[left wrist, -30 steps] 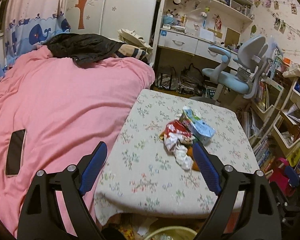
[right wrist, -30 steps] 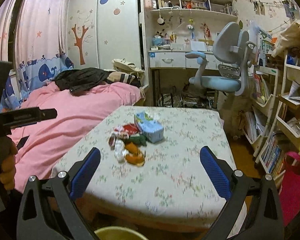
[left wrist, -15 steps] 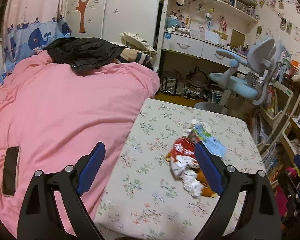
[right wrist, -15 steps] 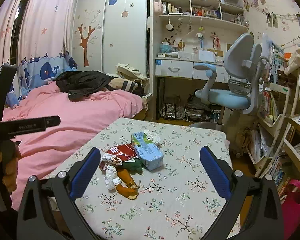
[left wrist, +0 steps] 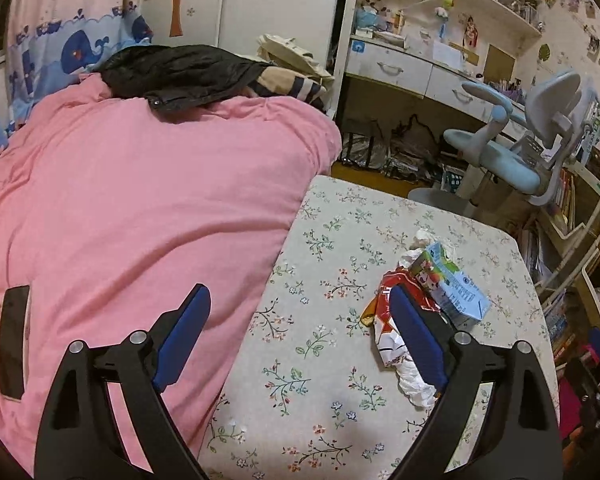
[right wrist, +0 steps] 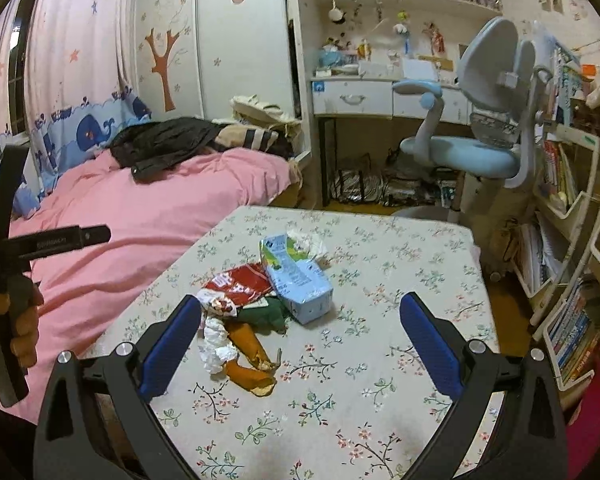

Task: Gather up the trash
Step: 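Move both tools toward the red snack bag and milk carton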

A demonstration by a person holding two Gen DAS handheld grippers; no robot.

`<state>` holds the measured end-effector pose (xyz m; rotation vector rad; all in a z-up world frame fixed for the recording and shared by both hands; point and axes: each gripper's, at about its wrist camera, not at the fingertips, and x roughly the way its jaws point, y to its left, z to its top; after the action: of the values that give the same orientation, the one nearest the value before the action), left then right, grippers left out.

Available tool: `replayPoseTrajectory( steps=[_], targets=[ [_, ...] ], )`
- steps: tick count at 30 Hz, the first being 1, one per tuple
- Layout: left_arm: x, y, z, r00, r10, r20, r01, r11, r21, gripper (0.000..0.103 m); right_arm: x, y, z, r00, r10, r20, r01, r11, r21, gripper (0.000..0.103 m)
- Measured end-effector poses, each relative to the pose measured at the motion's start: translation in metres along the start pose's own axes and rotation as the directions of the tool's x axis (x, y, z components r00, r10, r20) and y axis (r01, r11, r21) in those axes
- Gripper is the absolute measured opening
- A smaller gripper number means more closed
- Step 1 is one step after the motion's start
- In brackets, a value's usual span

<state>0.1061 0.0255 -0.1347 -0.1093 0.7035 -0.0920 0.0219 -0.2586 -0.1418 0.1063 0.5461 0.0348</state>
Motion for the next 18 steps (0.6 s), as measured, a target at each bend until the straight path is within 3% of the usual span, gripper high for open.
replayPoseTrajectory(
  steps=[8,18],
  targets=[
    [0.009,0.025,0.002,0.998,-0.011,-0.06,0.008,0.998,-0.064,0.087,0.018,0.0,-0.004,0.995,0.066,-0.07,-0.064,0.998,0.021,0.096],
    [0.004,0.036,0.005,0.998,-0.015,-0.065,0.013,0.999,-0.042,0.087,0.042,0.026,-0.011,0.982,0.128,-0.139,-0.135,0.99,-0.041,0.096]
  ],
)
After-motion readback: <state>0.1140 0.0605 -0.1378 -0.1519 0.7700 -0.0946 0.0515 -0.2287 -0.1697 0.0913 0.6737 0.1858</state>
